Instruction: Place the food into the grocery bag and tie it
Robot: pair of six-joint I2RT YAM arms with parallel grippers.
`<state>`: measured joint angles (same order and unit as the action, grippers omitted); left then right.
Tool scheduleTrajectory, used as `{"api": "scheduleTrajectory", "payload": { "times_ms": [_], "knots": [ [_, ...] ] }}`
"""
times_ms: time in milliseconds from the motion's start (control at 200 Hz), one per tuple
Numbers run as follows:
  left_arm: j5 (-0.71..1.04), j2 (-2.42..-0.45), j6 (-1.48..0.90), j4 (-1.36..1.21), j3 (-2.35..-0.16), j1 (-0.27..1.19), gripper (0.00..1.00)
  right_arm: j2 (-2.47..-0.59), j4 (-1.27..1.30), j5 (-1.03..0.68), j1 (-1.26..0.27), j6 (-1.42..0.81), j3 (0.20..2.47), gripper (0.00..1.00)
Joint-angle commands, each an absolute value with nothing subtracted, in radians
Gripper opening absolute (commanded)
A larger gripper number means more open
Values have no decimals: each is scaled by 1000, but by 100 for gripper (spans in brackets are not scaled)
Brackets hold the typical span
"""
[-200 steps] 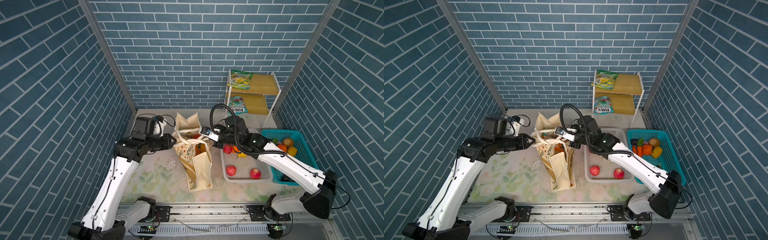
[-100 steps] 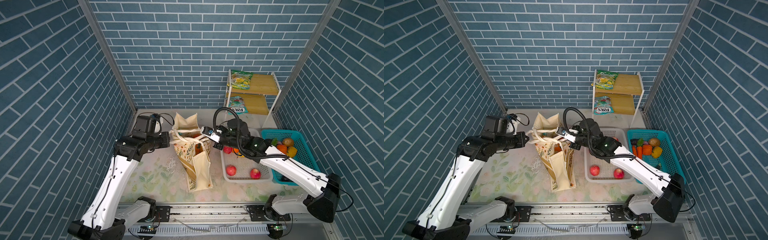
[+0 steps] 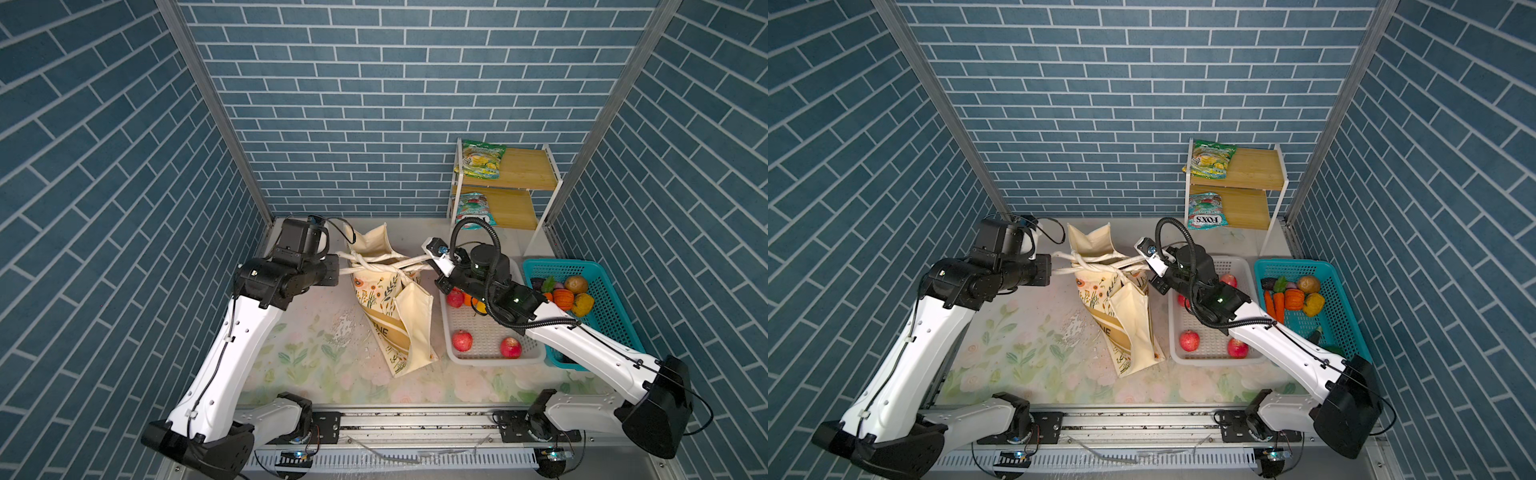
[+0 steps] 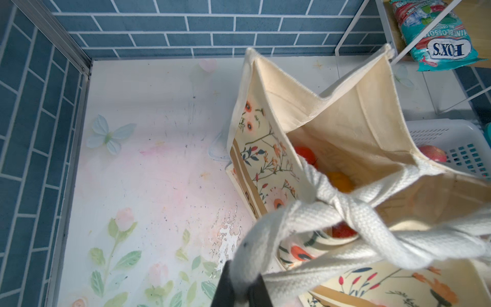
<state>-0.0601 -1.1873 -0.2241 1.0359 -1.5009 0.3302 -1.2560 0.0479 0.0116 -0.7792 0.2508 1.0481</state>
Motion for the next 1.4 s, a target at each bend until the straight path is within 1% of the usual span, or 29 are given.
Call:
{"api": "scheduleTrajectory", "payload": {
  "times_ms": [0,185,415,710,800,895,975,1045,1146,1181,1281,1396],
  "knots": [
    [-503,-1179,-164,1153,-1510,273,0,-1170,87,362,-652,64,1055,0],
    [-623,-1215,-145,1168,-1487,247,0,-1159,4,522,-596,-52,1057,0],
    [-641,-1207,-106,1149,-1438,99,0,-1142,-110,659,-501,-156,1047,0],
    [-618,-1204,-55,1116,-1375,-108,0,-1123,-230,712,-368,-248,1020,0],
    [-607,-1204,-54,1107,-1365,-144,0,-1112,-256,710,-323,-284,1000,0],
    [-591,-1217,-60,1111,-1373,-159,0,-1105,-272,675,-286,-311,986,0],
    [-534,-1219,-61,1105,-1376,-159,0,-1096,-237,592,-284,-292,972,0],
    [-439,-1204,-57,1091,-1369,-157,0,-1092,-183,485,-284,-260,955,0],
    [-304,-1176,-52,1069,-1355,-151,0,-1098,-103,269,-287,-208,938,0],
    [-274,-1169,-52,1068,-1354,-149,0,-1106,-98,229,-291,-199,945,0],
    [-218,-1160,-50,1074,-1363,-134,0,-1124,-90,157,-298,-185,961,0],
    [-194,-1146,-60,1078,-1375,-114,0,-1132,-81,143,-308,-178,967,0]
  ]
}}
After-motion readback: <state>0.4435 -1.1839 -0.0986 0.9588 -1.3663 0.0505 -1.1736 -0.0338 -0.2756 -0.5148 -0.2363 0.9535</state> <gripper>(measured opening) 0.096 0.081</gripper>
